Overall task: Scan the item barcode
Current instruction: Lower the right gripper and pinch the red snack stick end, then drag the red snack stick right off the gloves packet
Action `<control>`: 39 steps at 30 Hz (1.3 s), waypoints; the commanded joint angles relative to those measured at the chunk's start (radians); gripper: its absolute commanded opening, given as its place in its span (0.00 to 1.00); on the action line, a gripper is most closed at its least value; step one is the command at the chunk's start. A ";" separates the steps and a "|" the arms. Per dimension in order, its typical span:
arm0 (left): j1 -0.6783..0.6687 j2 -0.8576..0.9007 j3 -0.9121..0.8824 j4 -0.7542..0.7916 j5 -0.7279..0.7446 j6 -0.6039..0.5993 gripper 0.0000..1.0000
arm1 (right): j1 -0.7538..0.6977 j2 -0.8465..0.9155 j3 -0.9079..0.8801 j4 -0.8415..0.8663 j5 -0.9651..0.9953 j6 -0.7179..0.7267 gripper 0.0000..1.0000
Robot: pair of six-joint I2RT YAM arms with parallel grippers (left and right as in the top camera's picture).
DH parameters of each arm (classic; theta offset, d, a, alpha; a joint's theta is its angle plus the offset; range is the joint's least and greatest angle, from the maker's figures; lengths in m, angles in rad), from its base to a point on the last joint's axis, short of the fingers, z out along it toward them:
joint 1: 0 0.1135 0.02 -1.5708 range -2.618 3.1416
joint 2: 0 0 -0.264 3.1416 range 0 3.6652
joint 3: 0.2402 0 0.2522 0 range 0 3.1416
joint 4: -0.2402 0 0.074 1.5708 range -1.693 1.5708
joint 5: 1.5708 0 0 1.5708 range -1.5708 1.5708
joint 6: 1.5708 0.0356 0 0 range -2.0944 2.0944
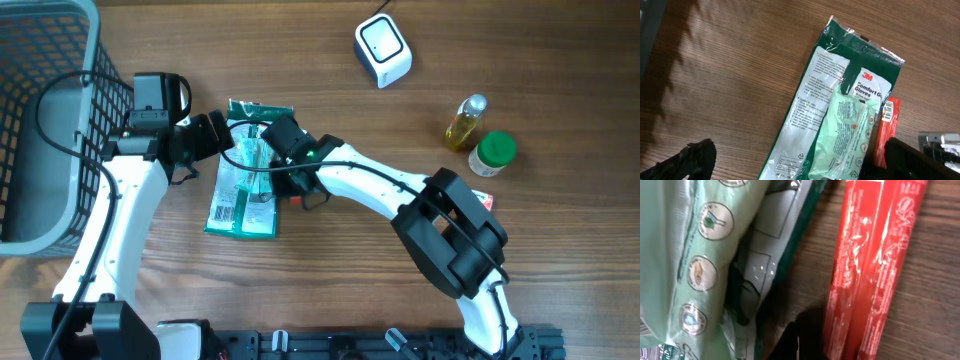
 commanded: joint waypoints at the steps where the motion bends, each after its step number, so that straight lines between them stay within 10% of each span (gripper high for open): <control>1: 0.003 -0.002 0.010 0.003 -0.006 -0.011 1.00 | -0.006 0.024 -0.019 -0.054 0.058 0.000 0.04; 39: 0.003 -0.002 0.010 0.003 -0.006 -0.011 1.00 | -0.220 -0.222 -0.003 -0.367 0.145 0.001 0.15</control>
